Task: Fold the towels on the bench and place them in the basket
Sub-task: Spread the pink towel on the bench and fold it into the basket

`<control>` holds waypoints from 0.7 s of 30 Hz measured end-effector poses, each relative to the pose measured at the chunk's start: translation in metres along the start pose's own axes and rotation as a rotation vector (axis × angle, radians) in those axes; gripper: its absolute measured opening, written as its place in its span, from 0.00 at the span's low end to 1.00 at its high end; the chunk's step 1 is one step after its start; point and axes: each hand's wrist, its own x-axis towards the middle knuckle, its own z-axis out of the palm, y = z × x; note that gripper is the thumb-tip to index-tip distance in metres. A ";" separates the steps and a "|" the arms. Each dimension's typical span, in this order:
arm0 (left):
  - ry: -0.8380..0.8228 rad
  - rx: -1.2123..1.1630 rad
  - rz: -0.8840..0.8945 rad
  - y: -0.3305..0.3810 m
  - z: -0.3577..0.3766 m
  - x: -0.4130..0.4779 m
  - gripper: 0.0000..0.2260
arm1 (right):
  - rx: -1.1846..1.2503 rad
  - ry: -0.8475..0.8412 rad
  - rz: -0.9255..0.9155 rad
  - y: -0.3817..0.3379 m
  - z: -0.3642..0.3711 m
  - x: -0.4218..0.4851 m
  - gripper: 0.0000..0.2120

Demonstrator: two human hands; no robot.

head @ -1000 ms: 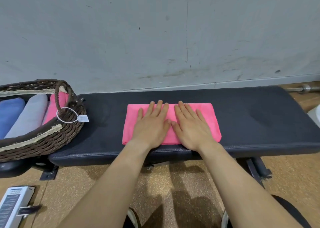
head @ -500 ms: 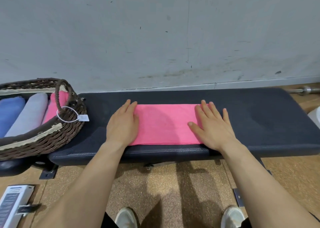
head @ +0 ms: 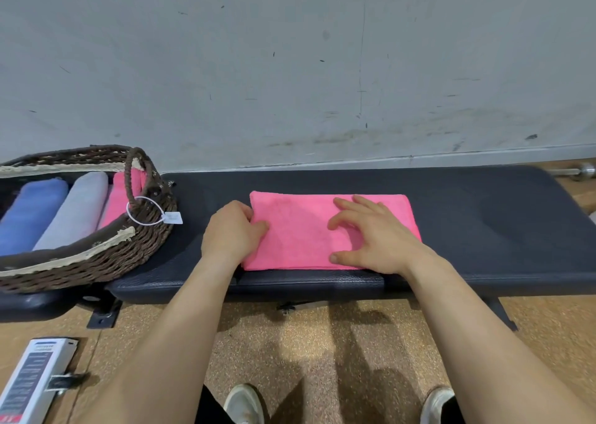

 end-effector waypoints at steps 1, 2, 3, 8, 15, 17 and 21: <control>0.014 -0.055 0.021 0.001 -0.001 -0.001 0.09 | 0.004 0.004 0.001 -0.001 0.000 0.001 0.26; 0.031 -0.124 0.038 0.002 -0.001 -0.002 0.07 | 0.011 0.008 0.002 -0.001 0.001 0.002 0.26; 0.046 -0.197 0.046 0.003 -0.002 -0.002 0.06 | 0.018 0.011 0.001 -0.001 0.002 0.003 0.26; 0.079 -0.555 0.050 0.007 -0.017 0.001 0.08 | 0.023 0.008 -0.035 -0.014 0.011 0.010 0.24; 0.008 -0.709 0.043 0.028 -0.047 0.008 0.07 | -0.100 0.081 -0.108 -0.047 0.033 0.023 0.28; 0.009 -0.693 0.055 0.035 -0.050 0.009 0.07 | -0.094 0.086 -0.102 -0.048 0.033 0.023 0.27; -0.008 -0.646 0.089 0.050 -0.047 0.001 0.06 | -0.023 0.189 -0.090 -0.033 0.018 0.011 0.22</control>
